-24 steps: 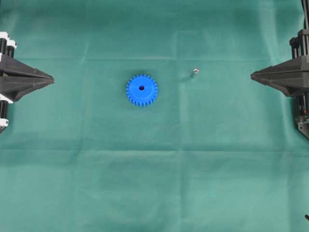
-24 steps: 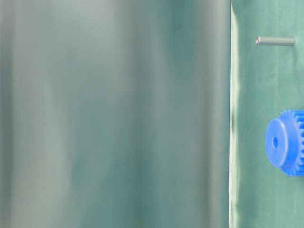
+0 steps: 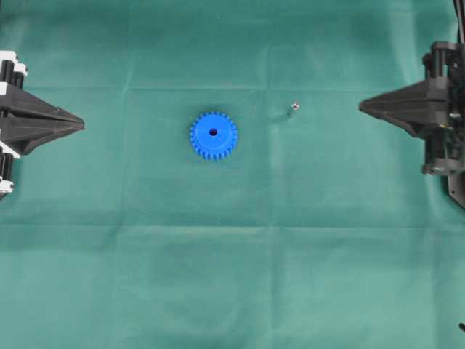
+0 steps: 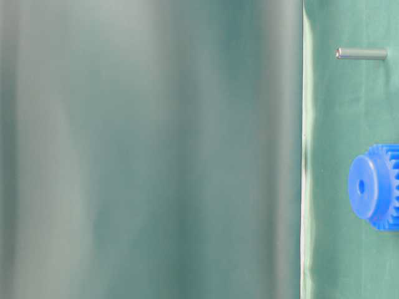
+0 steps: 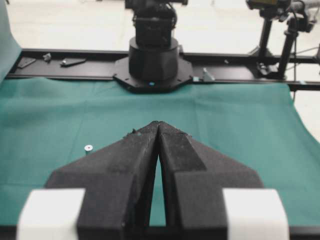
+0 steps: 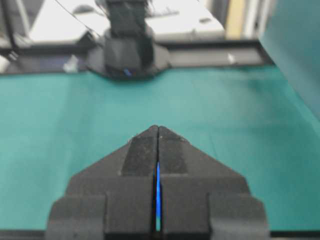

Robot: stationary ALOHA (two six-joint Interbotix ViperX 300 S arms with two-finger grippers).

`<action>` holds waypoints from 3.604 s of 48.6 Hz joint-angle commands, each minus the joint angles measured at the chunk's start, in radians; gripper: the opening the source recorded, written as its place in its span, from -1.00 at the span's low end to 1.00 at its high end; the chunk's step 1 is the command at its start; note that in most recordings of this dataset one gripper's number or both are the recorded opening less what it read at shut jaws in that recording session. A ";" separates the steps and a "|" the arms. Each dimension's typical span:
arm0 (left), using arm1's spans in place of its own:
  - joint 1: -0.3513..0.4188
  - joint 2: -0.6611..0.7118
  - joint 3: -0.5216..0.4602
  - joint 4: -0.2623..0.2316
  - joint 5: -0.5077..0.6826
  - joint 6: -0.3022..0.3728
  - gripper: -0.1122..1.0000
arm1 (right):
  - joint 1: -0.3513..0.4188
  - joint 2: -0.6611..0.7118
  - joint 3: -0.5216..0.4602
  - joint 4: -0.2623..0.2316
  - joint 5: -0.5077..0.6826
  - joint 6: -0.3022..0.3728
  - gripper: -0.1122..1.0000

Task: Insert the shaft placed at a random location into the center hole of the medium gear at another random location.
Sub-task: 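Move the right gripper toward the silver shaft right of the gear, then lower the right gripper over the shaft and close on it, then lift the shaft and carry it left over the blue gear's hole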

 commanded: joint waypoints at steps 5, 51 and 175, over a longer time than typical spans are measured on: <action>-0.003 0.006 -0.023 0.005 -0.006 -0.002 -0.79 | -0.057 0.124 -0.008 0.003 -0.023 0.009 -0.41; -0.003 0.008 -0.018 0.006 -0.006 0.005 -0.79 | -0.178 0.850 -0.077 0.015 -0.356 -0.003 0.80; -0.003 0.009 -0.017 0.006 0.002 0.000 -0.79 | -0.120 0.738 -0.204 0.017 -0.198 0.006 -0.55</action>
